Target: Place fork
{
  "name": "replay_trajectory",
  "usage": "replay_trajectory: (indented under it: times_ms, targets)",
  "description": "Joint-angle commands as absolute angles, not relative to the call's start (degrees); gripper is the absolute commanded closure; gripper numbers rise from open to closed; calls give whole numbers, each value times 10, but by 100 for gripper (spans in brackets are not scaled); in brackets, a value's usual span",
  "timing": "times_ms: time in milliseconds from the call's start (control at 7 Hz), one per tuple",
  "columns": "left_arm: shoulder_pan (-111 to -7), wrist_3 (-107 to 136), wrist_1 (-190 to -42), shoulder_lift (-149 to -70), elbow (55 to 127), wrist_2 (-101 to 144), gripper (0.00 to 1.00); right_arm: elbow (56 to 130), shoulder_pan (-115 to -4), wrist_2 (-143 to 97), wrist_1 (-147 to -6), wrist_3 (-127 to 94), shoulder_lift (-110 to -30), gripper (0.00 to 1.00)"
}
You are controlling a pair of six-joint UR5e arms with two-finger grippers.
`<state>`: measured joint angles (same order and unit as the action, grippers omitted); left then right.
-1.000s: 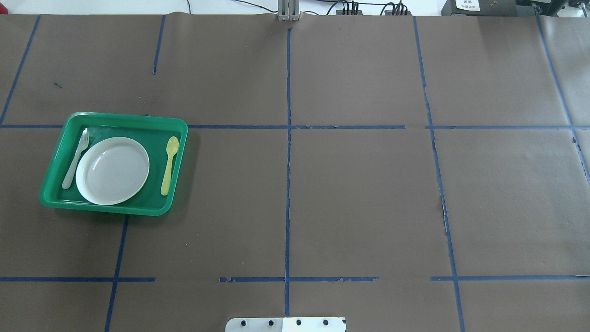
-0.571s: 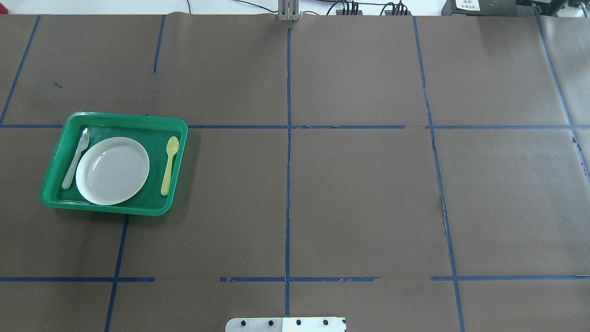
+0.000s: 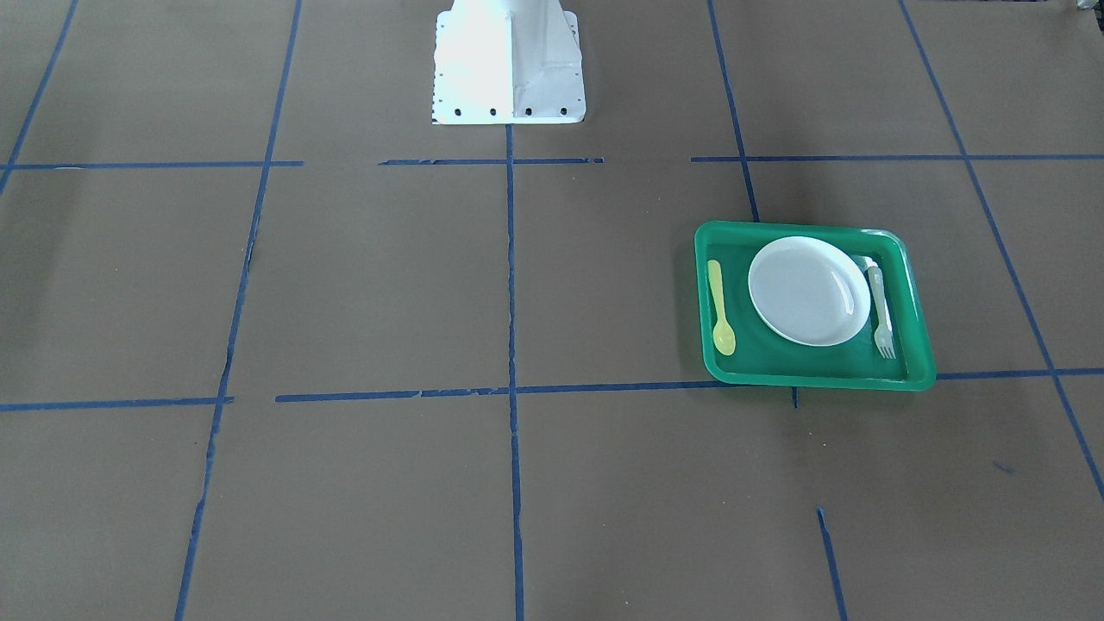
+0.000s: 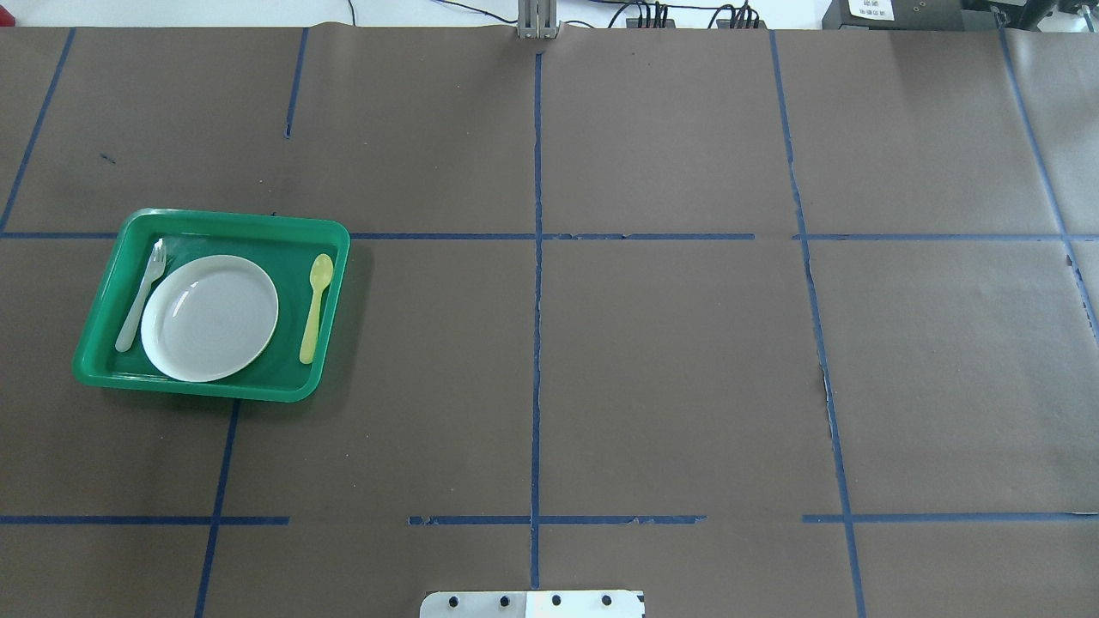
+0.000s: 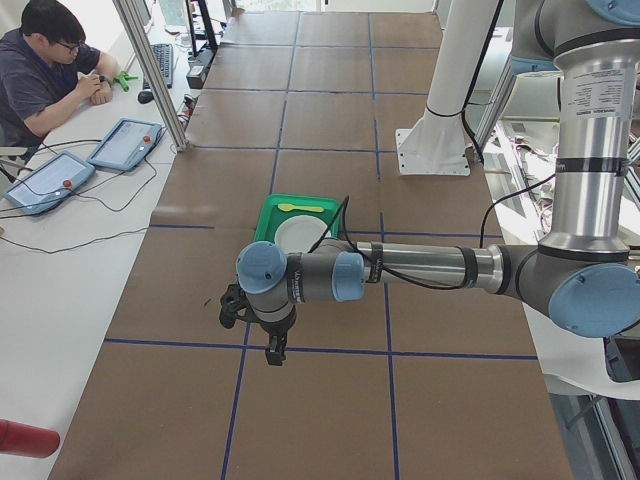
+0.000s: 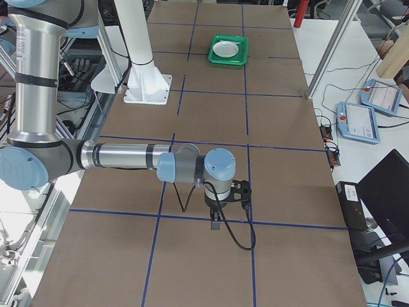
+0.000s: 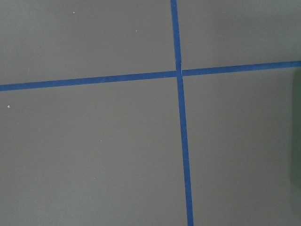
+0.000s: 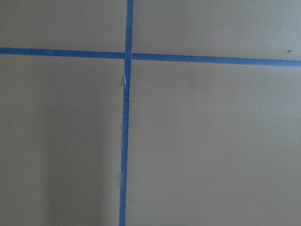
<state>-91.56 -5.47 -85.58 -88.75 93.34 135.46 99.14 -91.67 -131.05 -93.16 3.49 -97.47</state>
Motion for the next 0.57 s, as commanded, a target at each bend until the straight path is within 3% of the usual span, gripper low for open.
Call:
replay_trajectory:
  times_ms: [0, 429]
  targets:
    - [-917, -47, -857, -890, 933, 1353, 0, 991, -917, -1310, -932, 34, -975, 0]
    - [-919, -48, -858, -890, 938, 1353, 0, 991, -917, -1310, -932, 34, -975, 0]
